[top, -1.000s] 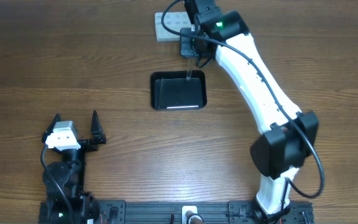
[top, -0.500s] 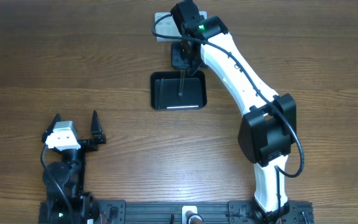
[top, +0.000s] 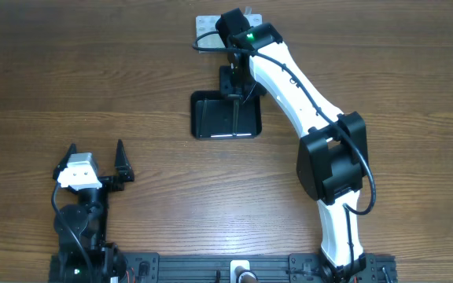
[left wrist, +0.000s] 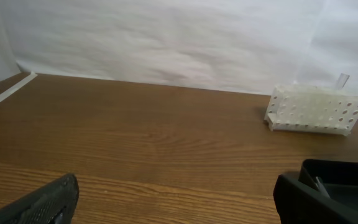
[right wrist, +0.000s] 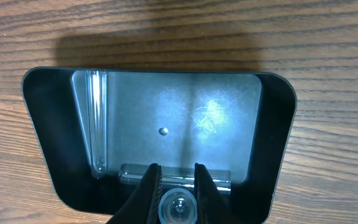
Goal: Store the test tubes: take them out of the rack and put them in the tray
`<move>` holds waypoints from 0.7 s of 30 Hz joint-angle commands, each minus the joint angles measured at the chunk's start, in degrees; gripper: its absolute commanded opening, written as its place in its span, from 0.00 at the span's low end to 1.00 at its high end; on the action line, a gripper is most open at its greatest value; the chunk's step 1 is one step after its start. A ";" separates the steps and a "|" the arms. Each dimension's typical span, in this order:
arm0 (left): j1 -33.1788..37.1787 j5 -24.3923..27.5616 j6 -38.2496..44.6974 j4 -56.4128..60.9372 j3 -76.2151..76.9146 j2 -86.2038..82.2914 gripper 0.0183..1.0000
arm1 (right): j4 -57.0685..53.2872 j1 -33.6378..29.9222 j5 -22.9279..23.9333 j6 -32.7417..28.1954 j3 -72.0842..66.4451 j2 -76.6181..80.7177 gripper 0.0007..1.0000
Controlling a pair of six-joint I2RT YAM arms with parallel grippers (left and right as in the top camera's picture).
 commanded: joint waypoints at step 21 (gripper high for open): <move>0.20 0.35 1.03 -0.13 -0.24 -0.46 1.00 | 1.55 0.74 2.97 -0.46 0.85 5.79 0.30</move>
